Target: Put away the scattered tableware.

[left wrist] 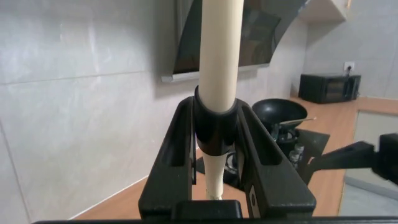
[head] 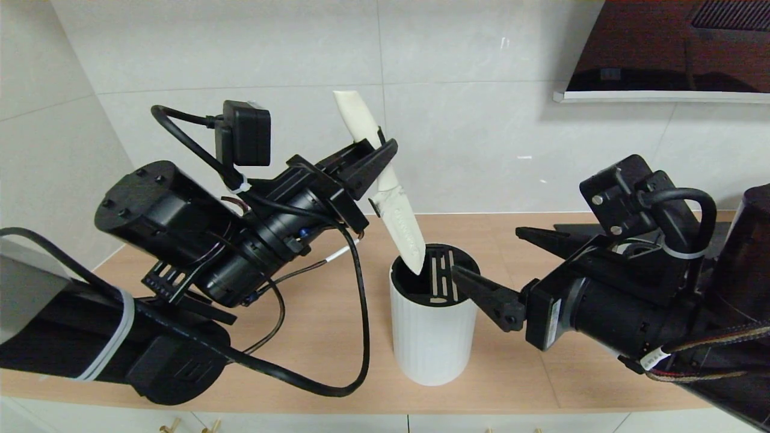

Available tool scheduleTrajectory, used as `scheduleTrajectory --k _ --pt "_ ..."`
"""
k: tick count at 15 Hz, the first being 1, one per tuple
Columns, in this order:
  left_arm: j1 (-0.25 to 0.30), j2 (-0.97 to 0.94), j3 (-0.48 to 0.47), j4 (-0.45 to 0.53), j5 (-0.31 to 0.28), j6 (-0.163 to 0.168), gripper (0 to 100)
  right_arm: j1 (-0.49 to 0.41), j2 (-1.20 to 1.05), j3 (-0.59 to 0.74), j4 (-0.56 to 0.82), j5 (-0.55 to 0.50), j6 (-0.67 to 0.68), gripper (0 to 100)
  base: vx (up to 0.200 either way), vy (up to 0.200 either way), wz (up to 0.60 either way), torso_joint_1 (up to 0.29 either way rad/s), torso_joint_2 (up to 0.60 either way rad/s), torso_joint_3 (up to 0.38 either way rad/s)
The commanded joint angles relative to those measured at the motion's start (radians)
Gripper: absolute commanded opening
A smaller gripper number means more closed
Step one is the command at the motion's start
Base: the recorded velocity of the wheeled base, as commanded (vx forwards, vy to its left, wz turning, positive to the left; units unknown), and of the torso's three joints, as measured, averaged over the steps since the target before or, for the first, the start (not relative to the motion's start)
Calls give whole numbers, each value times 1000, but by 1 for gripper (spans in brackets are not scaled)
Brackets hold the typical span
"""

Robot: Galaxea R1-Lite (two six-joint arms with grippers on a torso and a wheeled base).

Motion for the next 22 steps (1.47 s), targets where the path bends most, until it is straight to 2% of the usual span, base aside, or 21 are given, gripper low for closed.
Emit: scheduleTrajectory --k 1,5,11,14,18,20,22 --pt "0 24 0 -1 0 1 0 -8 5 1 -1 0 -1 100 0 0 0 0 0 0" --pt "-2 64 12 -1 1 27 0 -9 10 1 -1 0 -1 100 0 0 0 0 0 0" --pt "-6 117 15 -1 3 29 0 -9 19 3 -1 0 -1 100 0 0 0 0 0 0" --pt "-37 153 26 -1 4 29 0 -9 20 3 -1 0 -1 100 0 0 0 0 0 0" --pt "-43 206 33 -1 8 30 0 -9 30 1 -1 0 -1 100 0 0 0 0 0 0" --pt "-57 219 66 -1 8 54 0 -9 30 1 -1 0 -1 100 0 0 0 0 0 0" --pt "-64 231 67 -1 8 63 0 -9 36 1 -1 0 -1 100 0 0 0 0 0 0"
